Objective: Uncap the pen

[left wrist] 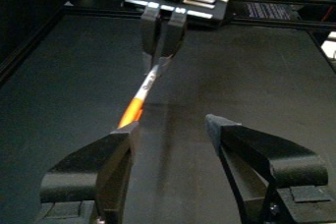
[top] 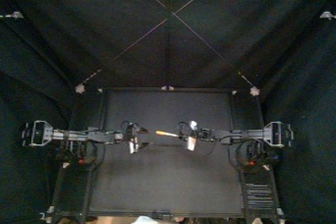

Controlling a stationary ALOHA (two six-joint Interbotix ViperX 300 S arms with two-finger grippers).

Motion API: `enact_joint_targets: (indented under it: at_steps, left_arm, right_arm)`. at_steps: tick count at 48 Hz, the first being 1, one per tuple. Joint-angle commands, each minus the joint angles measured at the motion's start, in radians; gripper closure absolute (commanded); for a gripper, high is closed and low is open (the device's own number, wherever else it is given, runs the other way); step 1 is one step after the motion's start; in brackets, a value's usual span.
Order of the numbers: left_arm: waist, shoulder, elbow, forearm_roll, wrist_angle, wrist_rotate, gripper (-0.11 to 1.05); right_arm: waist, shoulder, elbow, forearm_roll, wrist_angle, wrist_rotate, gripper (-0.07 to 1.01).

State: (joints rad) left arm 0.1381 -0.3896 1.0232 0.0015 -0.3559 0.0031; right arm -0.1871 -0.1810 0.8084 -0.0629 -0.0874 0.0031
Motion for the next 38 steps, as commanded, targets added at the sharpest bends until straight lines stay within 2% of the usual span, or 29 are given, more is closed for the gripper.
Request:
enact_joint_targets:
  at_steps: [1,4,9,15,21,23,28,30,38]
  left_arm:
    - [0.003,-0.003,-0.034,0.0,-0.021,0.0,0.04]
    - [0.006,-0.002,-0.034,-0.002,-0.034,0.0,0.04]
    - [0.014,-0.003,-0.034,-0.003,-0.06,-0.0046,0.04]
    - [0.017,-0.003,-0.035,-0.014,-0.075,-0.0031,0.04]
    - [0.009,-0.002,-0.035,-0.021,-0.08,-0.0046,0.04]
    - [0.008,-0.002,-0.035,-0.025,-0.08,-0.0077,0.04]
    - [0.006,-0.002,-0.035,-0.044,-0.08,-0.0092,0.04]
    - [0.006,-0.003,-0.035,-0.048,-0.08,-0.0077,0.04]
    - [0.005,-0.002,-0.046,-0.06,-0.08,-0.0107,0.05]
  right_arm:
    - [0.018,-0.075,-0.025,-0.003,-0.005,0.003,0.48]
    - [0.025,-0.084,-0.025,-0.005,-0.005,0.002,0.48]
    - [0.029,-0.086,-0.026,-0.003,-0.005,0.0,0.48]
    - [0.038,-0.086,-0.034,-0.008,-0.009,-0.003,0.48]
    - [0.048,-0.086,-0.052,-0.021,-0.015,-0.005,0.48]
    - [0.052,-0.086,-0.06,-0.029,-0.018,-0.003,0.48]
    - [0.064,-0.077,-0.081,-0.044,-0.02,0.002,0.48]
    - [0.066,-0.071,-0.089,-0.049,-0.02,0.002,0.48]
    - [0.074,-0.04,-0.114,-0.051,-0.02,0.0,0.48]
